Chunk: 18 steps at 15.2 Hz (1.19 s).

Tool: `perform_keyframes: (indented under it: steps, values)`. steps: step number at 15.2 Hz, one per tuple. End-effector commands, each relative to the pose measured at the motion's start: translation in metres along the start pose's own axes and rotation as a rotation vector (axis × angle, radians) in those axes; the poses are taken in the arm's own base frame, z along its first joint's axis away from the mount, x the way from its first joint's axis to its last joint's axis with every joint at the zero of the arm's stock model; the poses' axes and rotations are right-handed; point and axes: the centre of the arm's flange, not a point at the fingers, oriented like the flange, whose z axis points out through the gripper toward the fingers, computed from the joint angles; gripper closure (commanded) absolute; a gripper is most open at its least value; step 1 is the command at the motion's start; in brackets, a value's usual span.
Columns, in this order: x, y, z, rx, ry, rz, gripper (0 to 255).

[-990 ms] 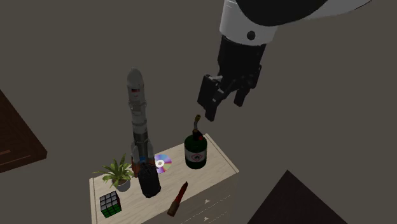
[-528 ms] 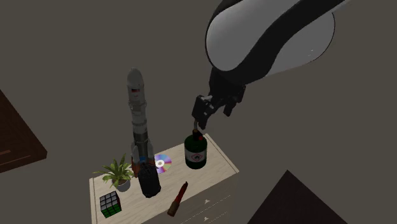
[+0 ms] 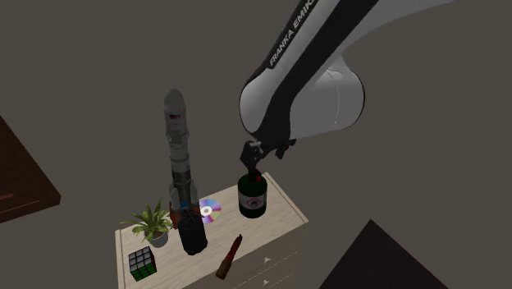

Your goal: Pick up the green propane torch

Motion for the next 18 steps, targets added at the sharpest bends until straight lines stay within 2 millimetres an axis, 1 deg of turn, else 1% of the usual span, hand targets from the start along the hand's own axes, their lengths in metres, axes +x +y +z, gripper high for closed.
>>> perform_keyframes:
  steps: [1,9,10,16,17,18]
  values:
    - [0.007,0.008,0.025,-0.006,0.018,0.006,0]
    - [0.045,0.037,0.114,-0.02,0.083,0.026,0]
    - [0.046,0.038,0.118,-0.02,0.086,0.027,0]
    - [0.038,0.039,0.149,-0.02,0.086,0.027,0]
    - [0.036,0.039,0.157,-0.02,0.086,0.027,0]
    - [0.036,0.039,0.157,-0.02,0.086,0.027,0]
